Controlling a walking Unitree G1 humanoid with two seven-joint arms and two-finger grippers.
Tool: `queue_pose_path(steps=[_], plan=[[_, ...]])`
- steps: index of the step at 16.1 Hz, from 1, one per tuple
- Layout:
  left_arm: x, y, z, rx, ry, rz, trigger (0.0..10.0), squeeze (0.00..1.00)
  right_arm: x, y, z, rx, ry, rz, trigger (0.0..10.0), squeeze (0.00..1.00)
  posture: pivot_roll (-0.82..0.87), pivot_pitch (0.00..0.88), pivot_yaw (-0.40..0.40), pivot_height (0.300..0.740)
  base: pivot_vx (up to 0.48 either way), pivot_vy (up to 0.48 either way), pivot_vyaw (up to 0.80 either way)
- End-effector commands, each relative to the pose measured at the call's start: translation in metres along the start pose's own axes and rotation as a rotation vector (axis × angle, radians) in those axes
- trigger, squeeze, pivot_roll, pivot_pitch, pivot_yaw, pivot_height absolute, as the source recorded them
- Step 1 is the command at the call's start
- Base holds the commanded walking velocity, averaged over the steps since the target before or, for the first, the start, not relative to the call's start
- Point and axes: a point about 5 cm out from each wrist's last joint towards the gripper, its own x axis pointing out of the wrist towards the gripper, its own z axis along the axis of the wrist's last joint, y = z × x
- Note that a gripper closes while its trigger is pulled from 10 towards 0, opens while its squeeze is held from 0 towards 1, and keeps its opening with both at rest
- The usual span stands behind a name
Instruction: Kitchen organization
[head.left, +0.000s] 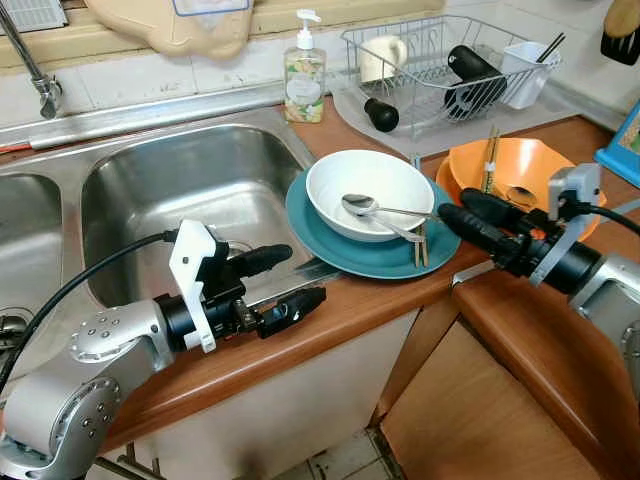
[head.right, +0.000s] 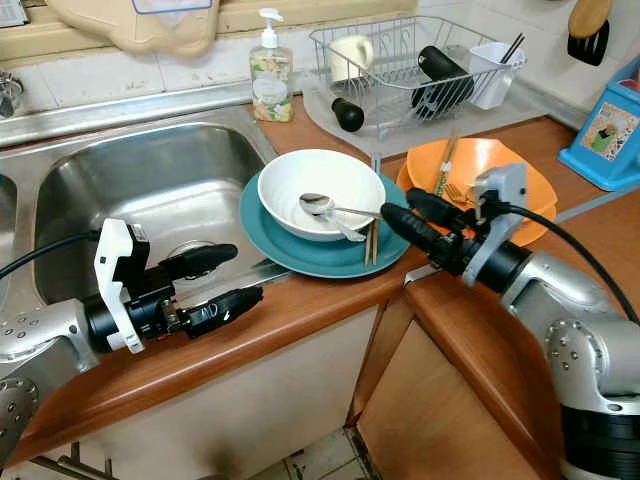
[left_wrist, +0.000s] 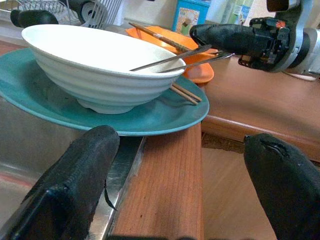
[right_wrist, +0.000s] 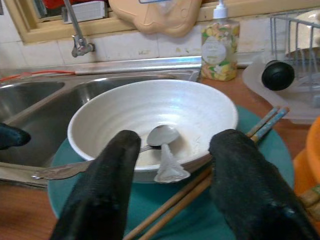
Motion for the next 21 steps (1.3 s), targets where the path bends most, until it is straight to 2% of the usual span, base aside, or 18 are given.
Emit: queue_pose_path(steps=[1, 8, 13, 15, 17, 18, 19, 21], plan=[[0.002, -0.003, 0.003, 0.010, -0.004, -0.012, 10.0, 0.00, 0.002, 0.003, -0.006, 0.011, 0.017, 0.026, 0.0, 0.00, -0.10, 0.000, 0.013, 0.740, 0.000, 0.000, 0.00], [0.004, -0.004, 0.003, 0.016, -0.004, -0.005, 10.0, 0.00, 0.011, 0.001, -0.013, -0.008, 0.052, 0.017, 0.0, 0.00, -0.09, 0.000, 0.005, 0.740, 0.000, 0.000, 0.00], [0.004, -0.002, 0.005, 0.035, -0.004, 0.008, 10.0, 0.00, 0.009, 0.000, -0.006, -0.023, 0.027, 0.023, 0.0, 0.00, -0.09, 0.000, 0.008, 0.740, 0.000, 0.000, 0.00], [0.003, 0.003, 0.008, 0.068, -0.015, 0.046, 10.0, 0.00, 0.007, 0.000, 0.000, -0.023, -0.005, 0.021, 0.0, 0.00, -0.09, 0.000, 0.011, 0.740, 0.000, 0.000, 0.00], [0.003, 0.017, 0.019, 0.132, -0.051, 0.187, 10.0, 0.00, 0.006, -0.001, 0.014, -0.020, -0.074, 0.012, 0.0, 0.00, -0.10, 0.000, 0.012, 0.740, 0.000, 0.000, 0.00], [0.005, 0.027, 0.030, 0.206, -0.084, 0.264, 10.0, 0.00, 0.008, 0.000, 0.022, -0.033, -0.104, 0.009, 0.0, 0.00, -0.09, 0.000, 0.012, 0.740, 0.000, 0.000, 0.00], [0.006, 0.029, 0.035, 0.253, -0.092, 0.277, 10.0, 0.00, 0.009, 0.002, 0.025, -0.042, -0.112, 0.012, 0.0, 0.00, -0.09, 0.000, 0.012, 0.740, 0.000, 0.000, 0.00], [0.016, 0.031, 0.048, 0.510, -0.064, 0.281, 10.0, 0.00, 0.022, 0.017, 0.034, -0.107, -0.104, 0.054, 0.0, 0.00, -0.09, 0.000, 0.012, 0.740, 0.000, 0.000, 0.00]])
